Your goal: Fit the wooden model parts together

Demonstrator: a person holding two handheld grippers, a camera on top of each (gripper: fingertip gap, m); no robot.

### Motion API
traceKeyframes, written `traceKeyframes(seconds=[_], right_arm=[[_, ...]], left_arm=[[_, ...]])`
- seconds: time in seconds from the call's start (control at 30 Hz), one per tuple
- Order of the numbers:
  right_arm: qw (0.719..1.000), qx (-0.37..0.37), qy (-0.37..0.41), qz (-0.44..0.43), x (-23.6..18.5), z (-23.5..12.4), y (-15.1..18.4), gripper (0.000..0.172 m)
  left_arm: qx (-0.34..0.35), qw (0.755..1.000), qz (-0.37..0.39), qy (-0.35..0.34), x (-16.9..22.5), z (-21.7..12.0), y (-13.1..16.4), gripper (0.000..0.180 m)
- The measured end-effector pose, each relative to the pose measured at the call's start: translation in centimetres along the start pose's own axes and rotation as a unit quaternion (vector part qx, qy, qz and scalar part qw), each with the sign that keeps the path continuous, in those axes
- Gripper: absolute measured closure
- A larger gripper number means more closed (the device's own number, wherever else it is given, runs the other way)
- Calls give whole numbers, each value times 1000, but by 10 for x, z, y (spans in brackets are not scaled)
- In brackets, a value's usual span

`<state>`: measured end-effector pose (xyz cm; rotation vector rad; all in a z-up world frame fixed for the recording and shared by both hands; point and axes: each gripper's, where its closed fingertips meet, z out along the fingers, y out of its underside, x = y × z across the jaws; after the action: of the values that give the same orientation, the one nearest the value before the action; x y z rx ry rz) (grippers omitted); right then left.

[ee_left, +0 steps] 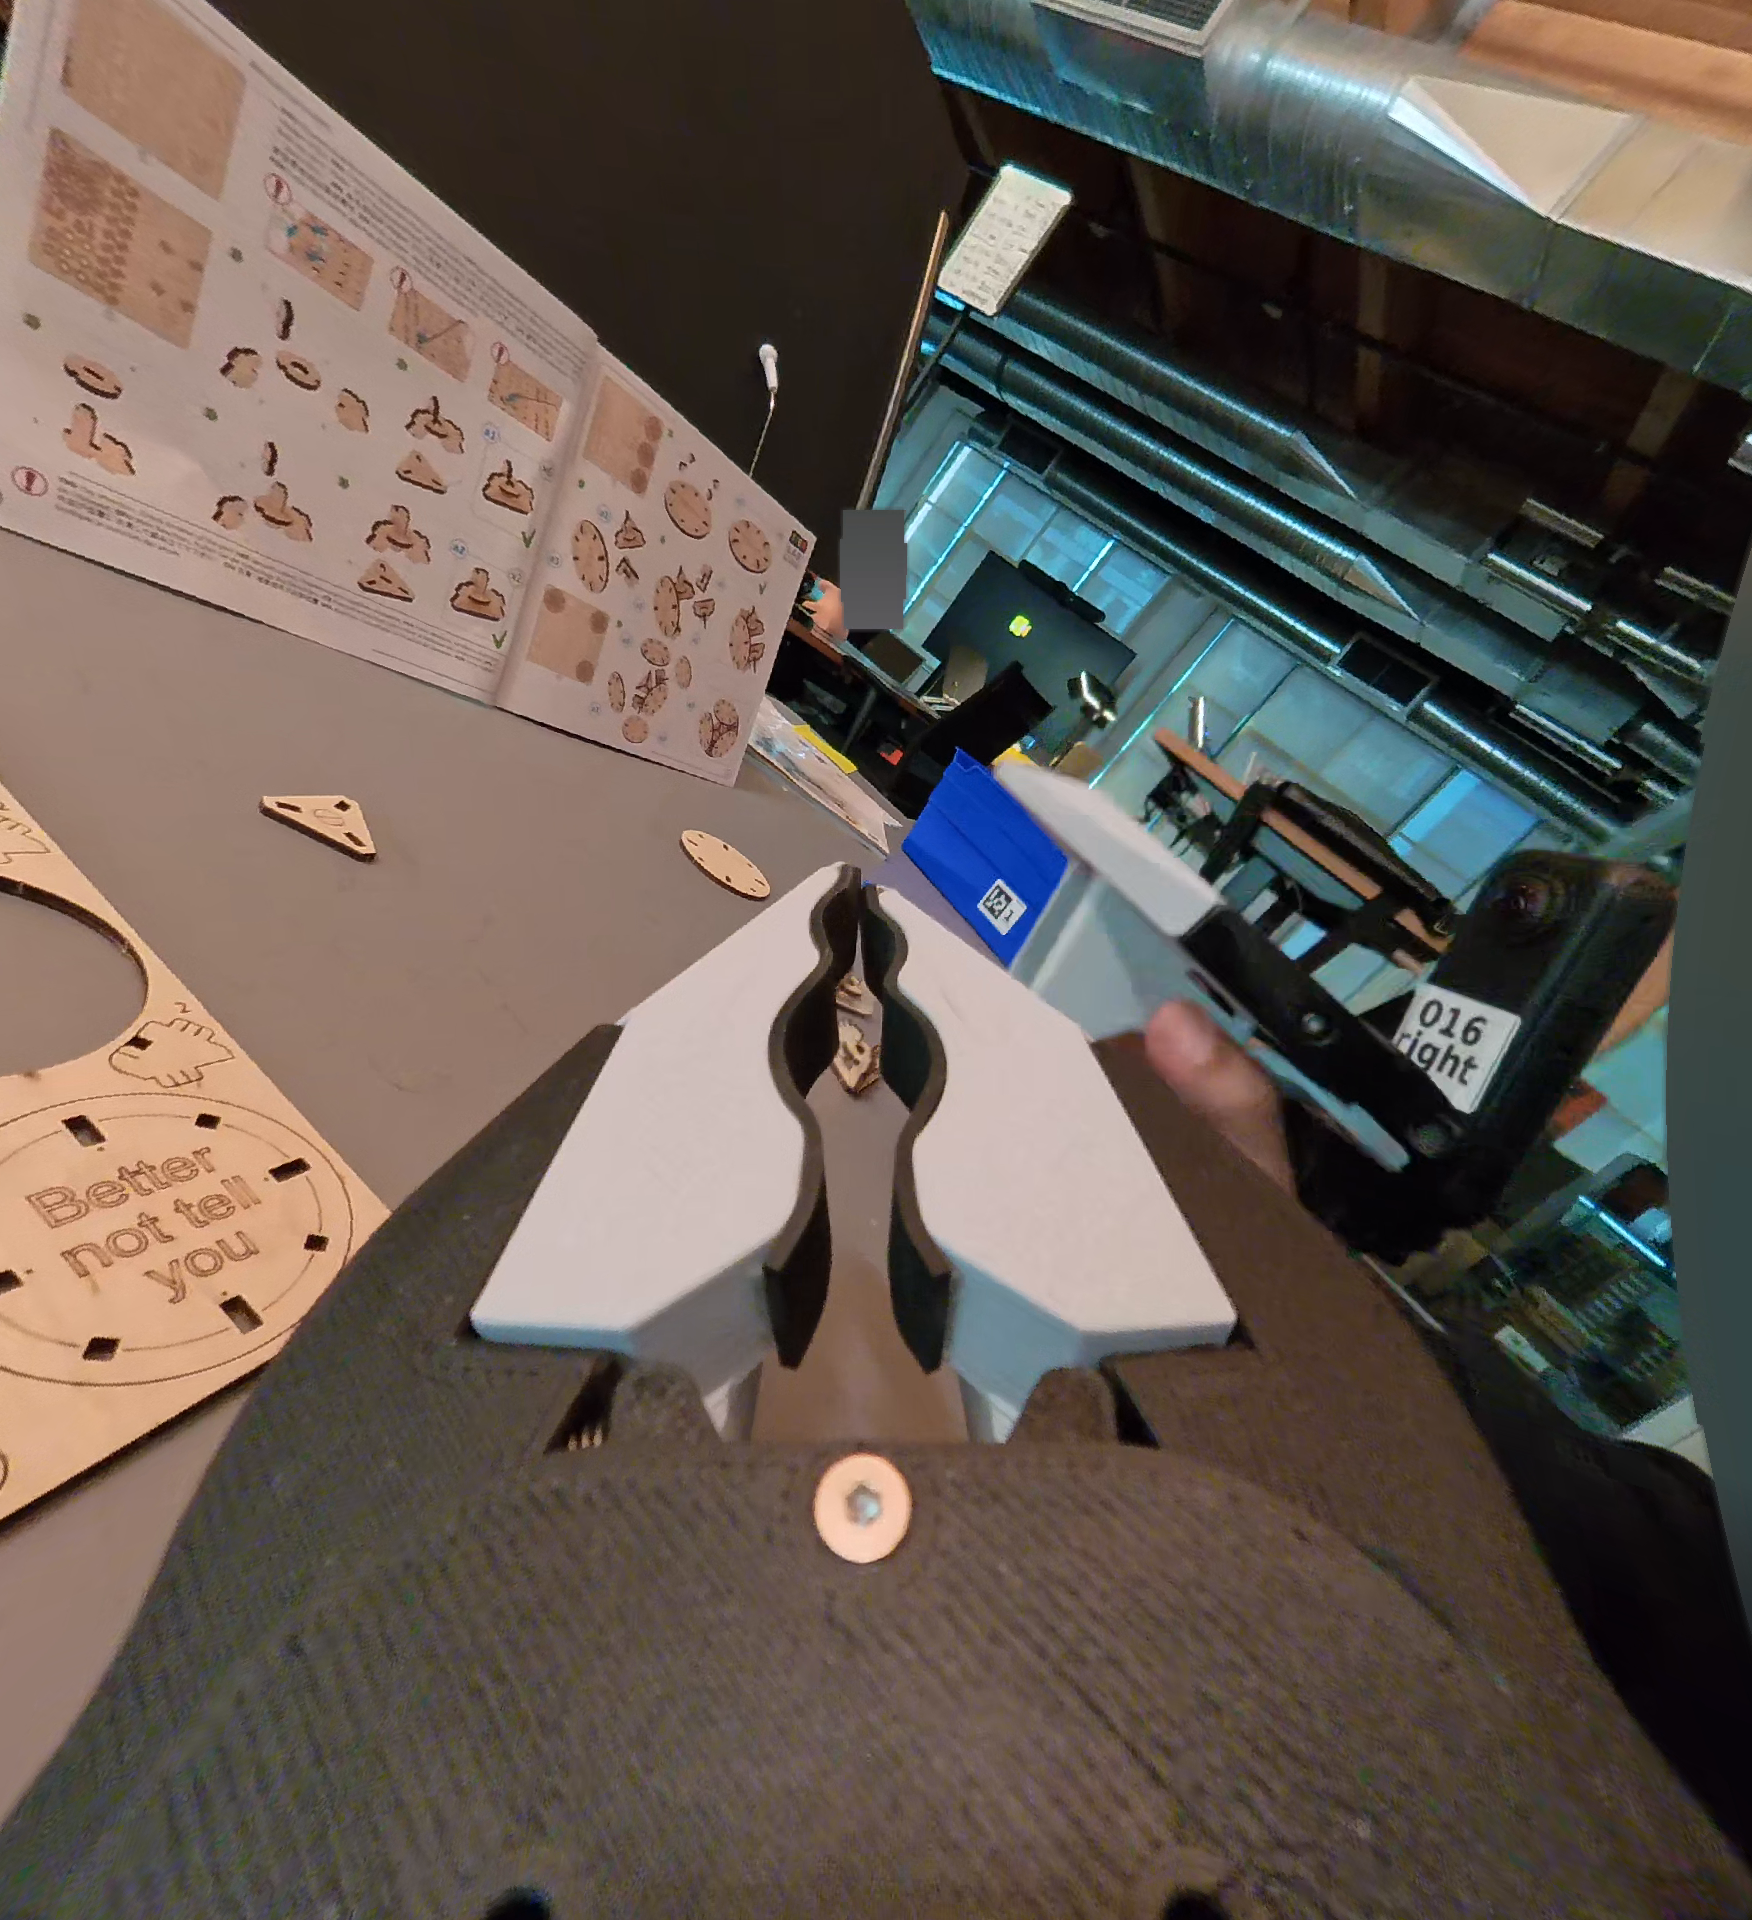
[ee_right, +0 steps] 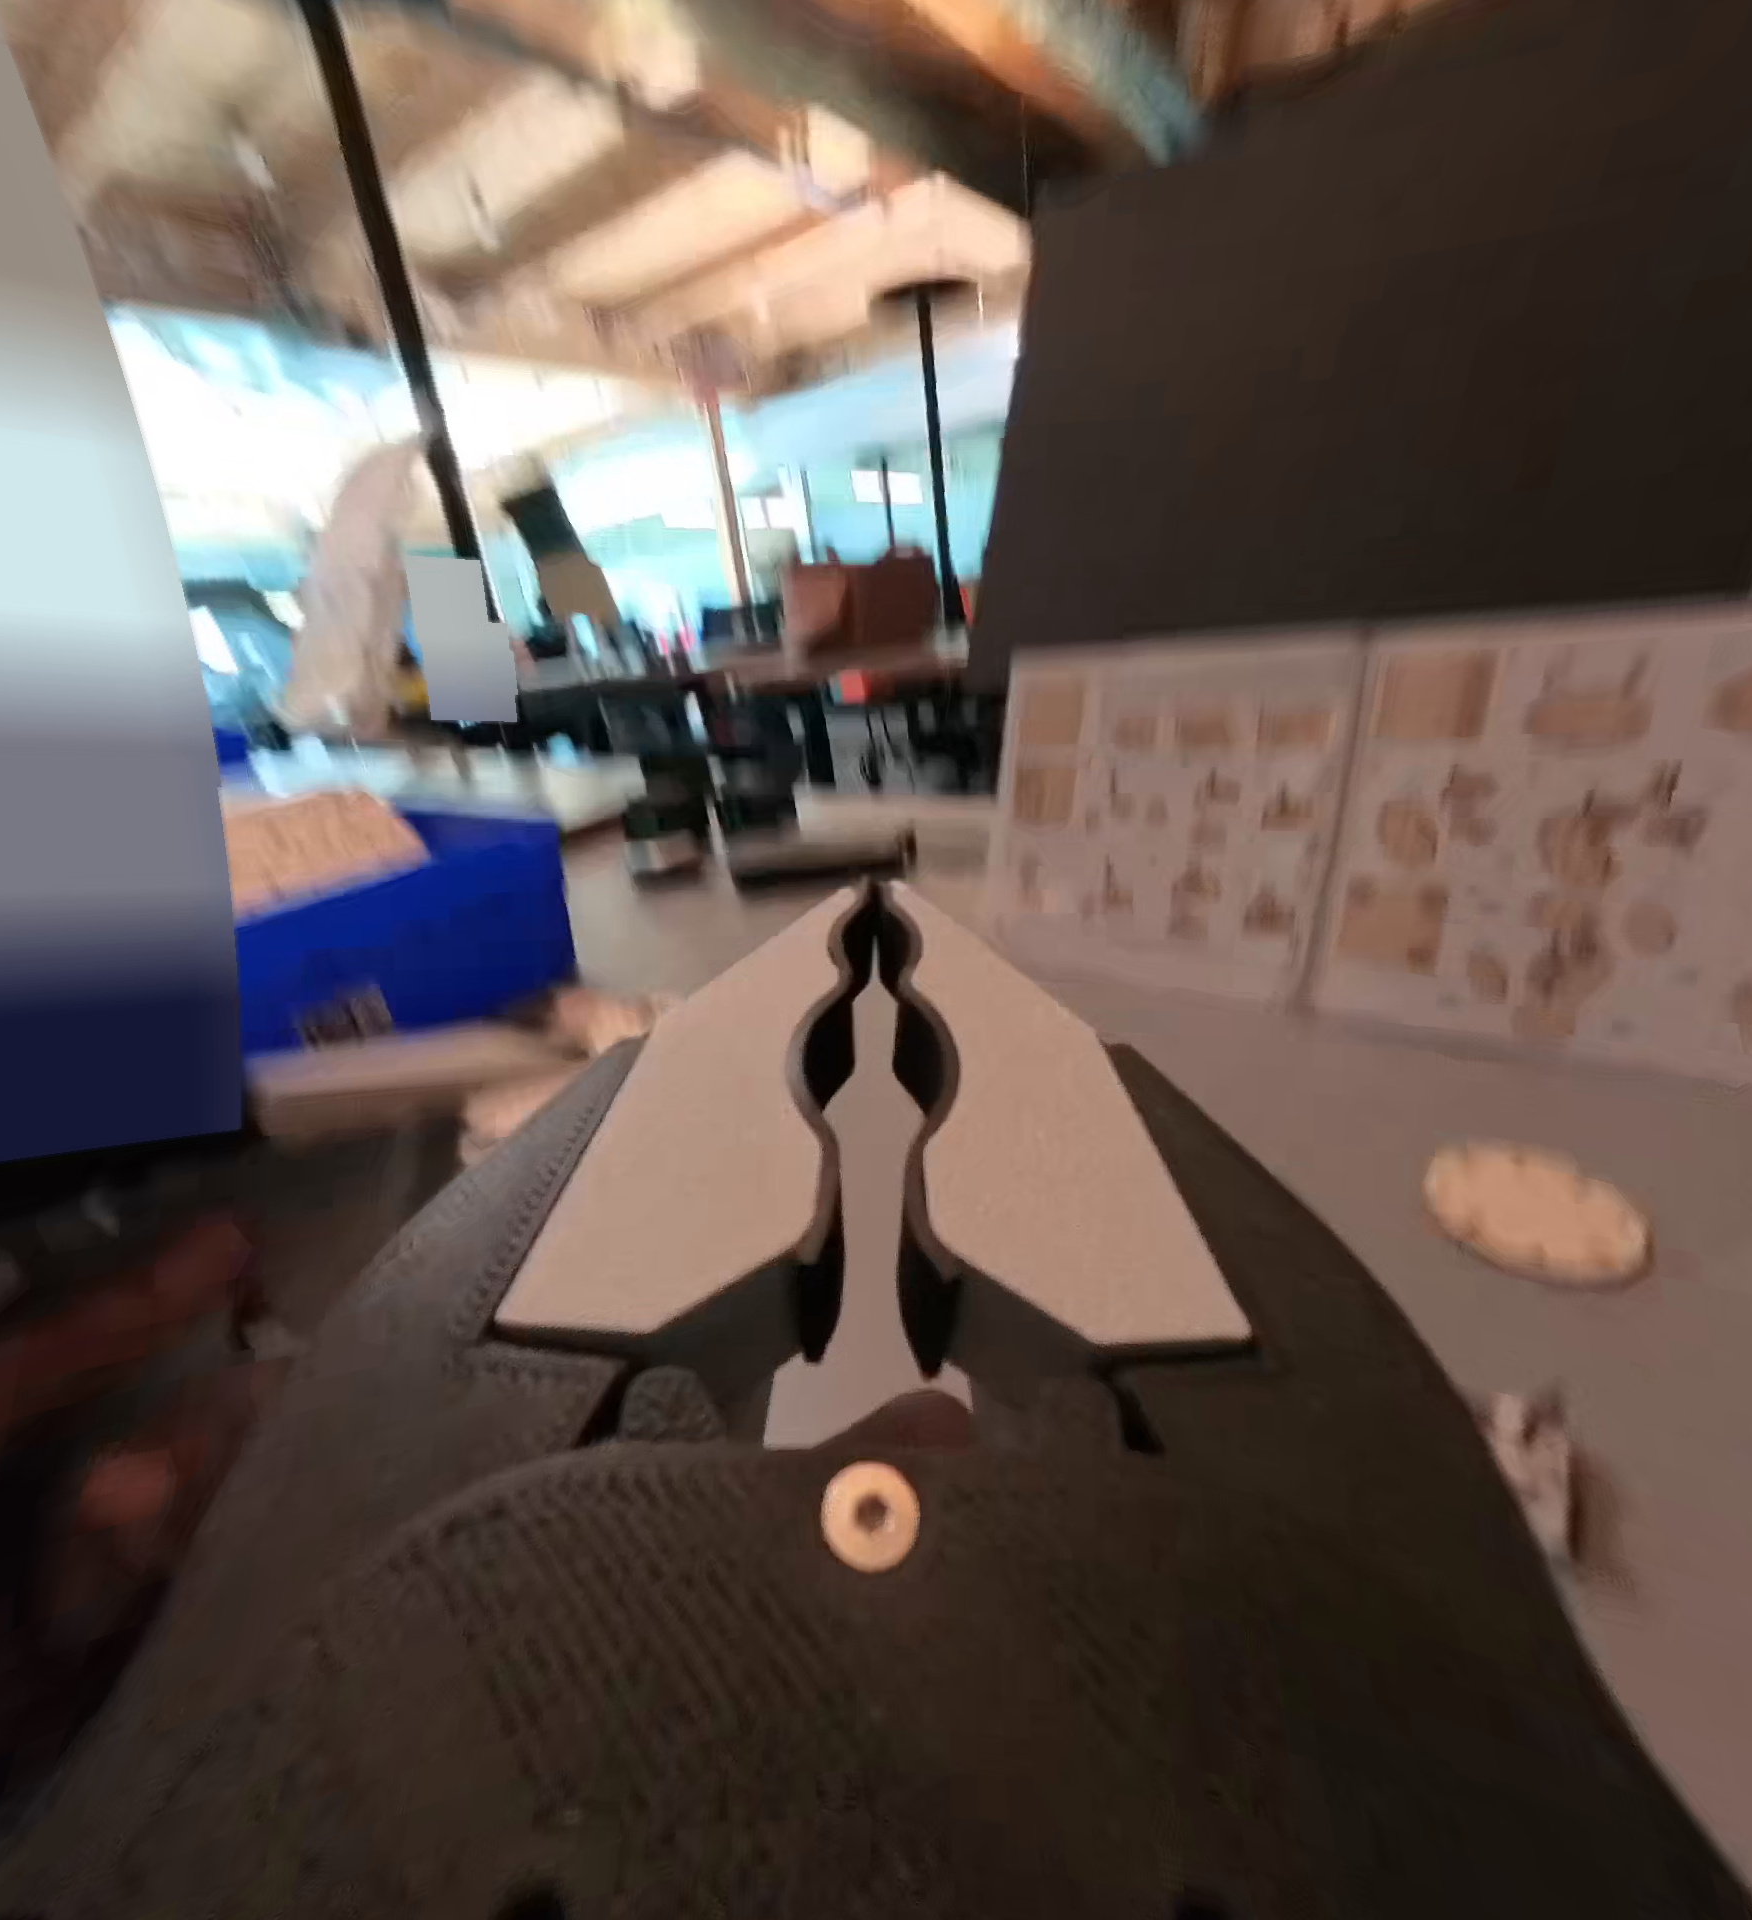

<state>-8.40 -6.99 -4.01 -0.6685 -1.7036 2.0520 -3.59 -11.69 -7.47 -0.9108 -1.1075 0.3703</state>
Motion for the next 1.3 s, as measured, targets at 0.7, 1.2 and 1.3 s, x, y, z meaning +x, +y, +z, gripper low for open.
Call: traceKeyframes(seconds=[0.7,1.2,1.3], right_arm=[[922,-375,-33,-88,3,-121,89,154],[924,-354,-127,-60,-33,-121,85,171],[948,-238,-190,-90,-52,-118,39,172]], left_arm=[[2,1000,-4,-1,-1,1,0,180],[1,1000,-4,-1,-1,1,0,180],[1,1000,-5,0,-1,0,0,180]])
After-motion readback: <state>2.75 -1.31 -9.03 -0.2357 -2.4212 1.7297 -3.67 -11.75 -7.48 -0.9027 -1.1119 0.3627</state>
